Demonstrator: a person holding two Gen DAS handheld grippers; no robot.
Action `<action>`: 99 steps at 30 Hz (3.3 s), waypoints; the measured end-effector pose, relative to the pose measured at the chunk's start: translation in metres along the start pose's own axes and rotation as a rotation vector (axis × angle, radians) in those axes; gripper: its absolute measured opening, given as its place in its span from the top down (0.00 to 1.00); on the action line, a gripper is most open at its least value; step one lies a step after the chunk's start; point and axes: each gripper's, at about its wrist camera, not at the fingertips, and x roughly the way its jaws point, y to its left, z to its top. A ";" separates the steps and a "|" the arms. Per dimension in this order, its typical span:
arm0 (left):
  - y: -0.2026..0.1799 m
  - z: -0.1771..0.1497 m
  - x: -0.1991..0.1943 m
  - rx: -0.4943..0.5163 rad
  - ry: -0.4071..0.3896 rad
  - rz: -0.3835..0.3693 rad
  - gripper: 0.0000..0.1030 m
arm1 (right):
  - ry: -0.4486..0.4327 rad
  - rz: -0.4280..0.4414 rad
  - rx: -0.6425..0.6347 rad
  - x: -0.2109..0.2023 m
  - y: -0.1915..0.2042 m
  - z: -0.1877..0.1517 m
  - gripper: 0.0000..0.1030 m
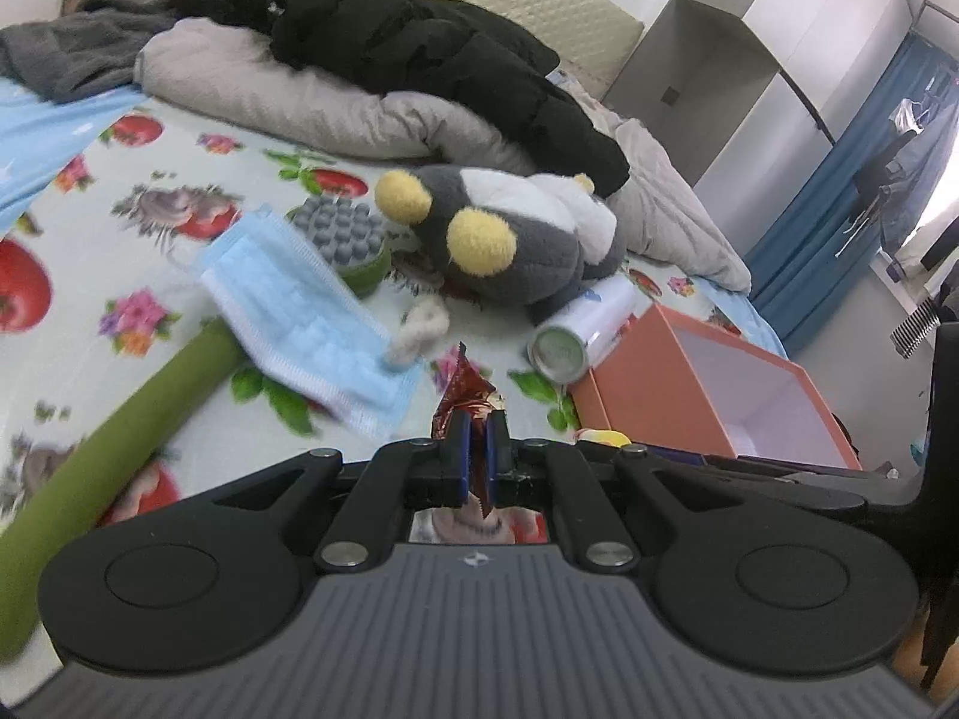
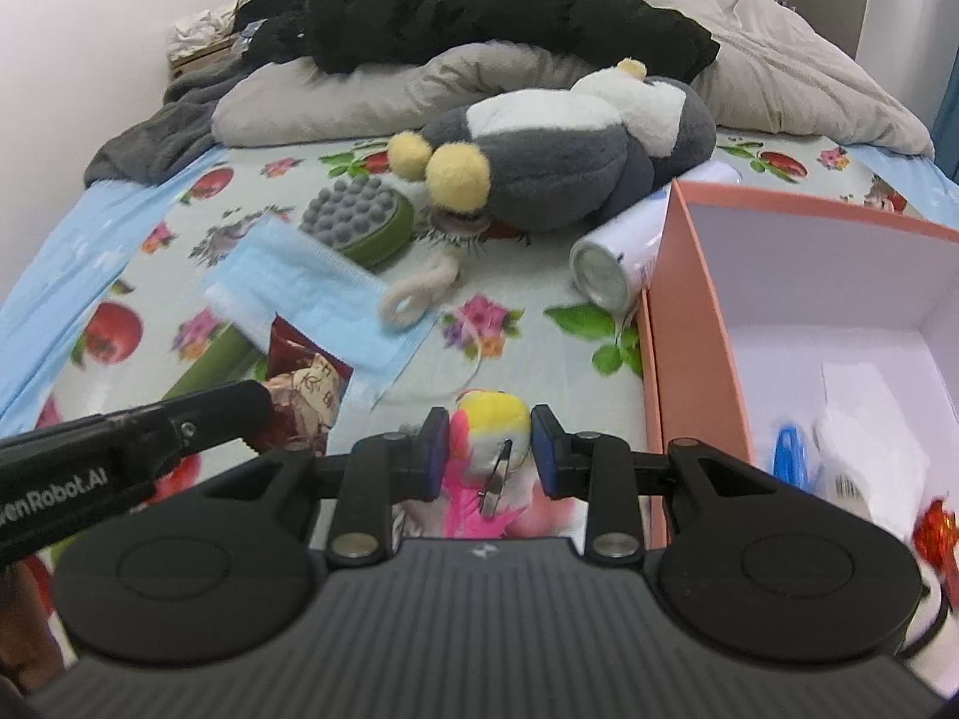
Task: Organize soft objects
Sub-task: 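Lift the packet with the left tool while the right tool lifts the feather toy, then carry the packet into the pink box with the left tool while the right tool carries the feather toy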
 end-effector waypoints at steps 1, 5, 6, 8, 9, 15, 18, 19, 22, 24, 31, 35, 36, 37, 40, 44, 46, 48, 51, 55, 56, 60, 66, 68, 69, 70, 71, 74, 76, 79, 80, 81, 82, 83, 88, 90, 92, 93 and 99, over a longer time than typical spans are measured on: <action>0.000 -0.004 -0.005 -0.005 0.005 0.002 0.94 | 0.001 0.002 -0.002 -0.004 0.001 -0.005 0.68; 0.002 -0.022 -0.026 -0.019 0.025 0.005 0.94 | 0.014 0.011 -0.025 -0.016 0.007 -0.026 0.68; 0.003 -0.027 -0.030 -0.021 0.029 0.011 0.94 | 0.021 0.015 -0.034 -0.018 0.009 -0.034 0.68; 0.006 -0.038 -0.039 -0.033 0.043 0.017 0.94 | 0.035 0.017 -0.056 -0.021 0.014 -0.048 0.68; 0.008 -0.044 -0.042 -0.037 0.050 0.019 0.94 | 0.044 0.022 -0.064 -0.021 0.015 -0.054 0.68; 0.025 -0.083 -0.051 -0.069 0.135 0.039 0.94 | 0.092 0.018 -0.133 -0.018 0.025 -0.091 0.68; 0.032 -0.100 -0.054 -0.065 0.175 0.057 0.94 | 0.107 0.023 -0.167 -0.017 0.027 -0.102 0.67; 0.034 -0.104 -0.055 -0.061 0.182 0.063 0.93 | 0.110 0.024 -0.173 -0.016 0.027 -0.104 0.67; 0.038 -0.110 -0.058 -0.052 0.199 0.057 0.93 | 0.133 0.035 -0.179 -0.015 0.026 -0.108 0.66; 0.039 -0.112 -0.061 -0.053 0.205 0.070 0.92 | 0.149 0.050 -0.166 -0.016 0.023 -0.110 0.58; 0.042 -0.112 -0.068 -0.048 0.229 0.078 0.52 | 0.128 0.087 -0.099 -0.019 0.009 -0.121 0.45; 0.044 -0.114 -0.073 -0.042 0.231 0.091 0.52 | 0.104 0.094 -0.064 -0.016 0.006 -0.122 0.46; 0.044 -0.115 -0.073 -0.040 0.234 0.096 0.52 | 0.096 0.096 -0.055 -0.015 0.006 -0.123 0.47; 0.044 -0.115 -0.073 -0.040 0.237 0.102 0.50 | 0.092 0.095 -0.046 -0.014 0.006 -0.122 0.48; 0.043 -0.113 -0.074 -0.048 0.241 0.099 0.48 | 0.088 0.094 -0.045 -0.011 0.007 -0.122 0.68; 0.040 -0.110 -0.069 -0.072 0.236 0.099 0.46 | 0.069 0.101 -0.046 -0.017 0.004 -0.120 0.68; 0.038 -0.109 -0.065 -0.085 0.237 0.107 0.45 | 0.066 0.094 -0.048 -0.019 0.001 -0.119 0.68; 0.036 -0.108 -0.059 -0.090 0.238 0.119 0.45 | 0.072 0.089 -0.055 -0.020 -0.001 -0.121 0.68; 0.032 -0.108 -0.048 -0.086 0.245 0.154 0.45 | 0.068 0.085 -0.083 -0.023 0.001 -0.124 0.68; 0.029 -0.108 -0.037 -0.069 0.241 0.191 0.46 | 0.070 0.089 -0.092 -0.022 0.001 -0.128 0.68; 0.029 -0.108 -0.036 -0.065 0.237 0.194 0.48 | 0.073 0.093 -0.088 -0.022 0.000 -0.129 0.68; 0.027 -0.108 -0.030 -0.040 0.229 0.209 0.62 | 0.071 0.098 -0.088 -0.022 0.002 -0.130 0.68; 0.022 -0.105 -0.032 -0.013 0.216 0.192 0.67 | 0.040 0.102 -0.083 -0.034 0.004 -0.125 0.68; 0.019 -0.103 -0.037 -0.004 0.206 0.178 0.67 | 0.024 0.105 -0.078 -0.041 0.006 -0.122 0.68; 0.017 -0.101 -0.039 0.004 0.202 0.175 0.67 | 0.014 0.104 -0.076 -0.045 0.006 -0.121 0.68; 0.015 -0.100 -0.042 0.012 0.197 0.173 0.67 | 0.004 0.102 -0.074 -0.050 0.007 -0.119 0.68; 0.013 -0.098 -0.045 0.018 0.193 0.169 0.67 | -0.006 0.099 -0.072 -0.055 0.008 -0.118 0.68; 0.007 -0.092 -0.058 0.036 0.176 0.153 0.67 | -0.038 0.094 -0.067 -0.069 0.009 -0.112 0.68; 0.002 -0.088 -0.069 0.052 0.167 0.142 0.67 | -0.060 0.089 -0.058 -0.080 0.008 -0.108 0.68; -0.008 -0.082 -0.086 0.080 0.151 0.124 0.67 | -0.097 0.079 -0.040 -0.097 0.006 -0.103 0.68; -0.011 -0.080 -0.091 0.092 0.145 0.119 0.67 | -0.106 0.077 -0.034 -0.101 0.005 -0.102 0.68; -0.015 -0.078 -0.098 0.103 0.136 0.115 0.67 | -0.116 0.076 -0.027 -0.107 0.004 -0.100 0.68; -0.019 -0.076 -0.103 0.112 0.128 0.110 0.67 | -0.125 0.075 -0.023 -0.111 0.004 -0.099 0.68; -0.022 -0.075 -0.109 0.119 0.121 0.105 0.67 | -0.135 0.072 -0.021 -0.117 0.003 -0.098 0.68; -0.037 -0.068 -0.133 0.133 0.093 0.073 0.67 | -0.179 0.069 -0.006 -0.142 0.000 -0.095 0.68; -0.041 -0.066 -0.141 0.133 0.083 0.058 0.67 | -0.194 0.061 -0.003 -0.151 0.000 -0.095 0.68; -0.047 -0.064 -0.149 0.136 0.073 0.044 0.67 | -0.206 0.058 0.004 -0.159 -0.002 -0.095 0.68; -0.049 -0.063 -0.152 0.139 0.068 0.041 0.67 | -0.209 0.057 0.010 -0.163 -0.004 -0.095 0.68; -0.069 -0.059 -0.168 0.167 0.054 0.014 0.67 | -0.234 0.052 0.032 -0.181 -0.013 -0.094 0.68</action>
